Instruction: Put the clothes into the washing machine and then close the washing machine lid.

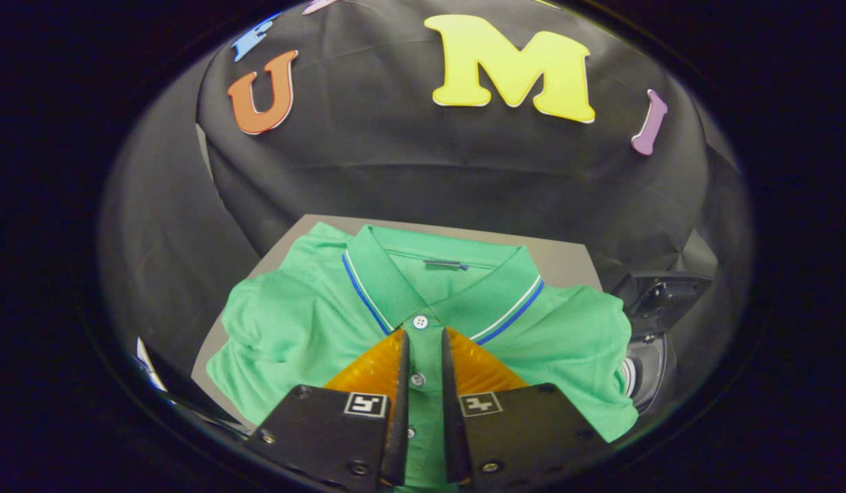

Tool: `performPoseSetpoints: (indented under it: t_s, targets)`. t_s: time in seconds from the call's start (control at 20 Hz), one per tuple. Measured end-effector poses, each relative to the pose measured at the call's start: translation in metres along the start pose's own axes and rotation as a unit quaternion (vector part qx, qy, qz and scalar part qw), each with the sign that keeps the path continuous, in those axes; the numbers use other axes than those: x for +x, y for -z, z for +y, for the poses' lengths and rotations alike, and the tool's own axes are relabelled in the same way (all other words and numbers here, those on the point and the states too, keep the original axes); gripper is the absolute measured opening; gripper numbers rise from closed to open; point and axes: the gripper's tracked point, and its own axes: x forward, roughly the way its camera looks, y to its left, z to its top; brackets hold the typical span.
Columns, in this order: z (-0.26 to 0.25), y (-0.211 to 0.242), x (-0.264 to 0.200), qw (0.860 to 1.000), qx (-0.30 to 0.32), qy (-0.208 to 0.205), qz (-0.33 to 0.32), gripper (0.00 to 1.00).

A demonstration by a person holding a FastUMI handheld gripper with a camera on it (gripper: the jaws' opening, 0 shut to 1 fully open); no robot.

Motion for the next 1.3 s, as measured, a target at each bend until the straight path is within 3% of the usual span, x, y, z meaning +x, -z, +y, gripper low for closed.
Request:
performPoseSetpoints:
  t_s: [0.05,0.15,0.4,0.75,1.05,1.3]
  targets:
    - [0.001,0.0,-0.002,1.0,0.016,-0.007,-0.002,0.16]
    - [0.005,0.001,-0.006,0.999,0.032,-0.026,0.006,0.08]
    - [-0.004,-0.003,-0.034,0.997,0.055,-0.06,-0.014,0.07]
    - [-0.032,0.009,-0.125,0.99,0.072,-0.094,-0.08,0.07]
    - [-0.086,0.013,-0.227,0.981,0.095,-0.091,-0.143,0.07]
    - [-0.157,0.006,-0.282,0.976,0.111,-0.056,-0.179,0.07]
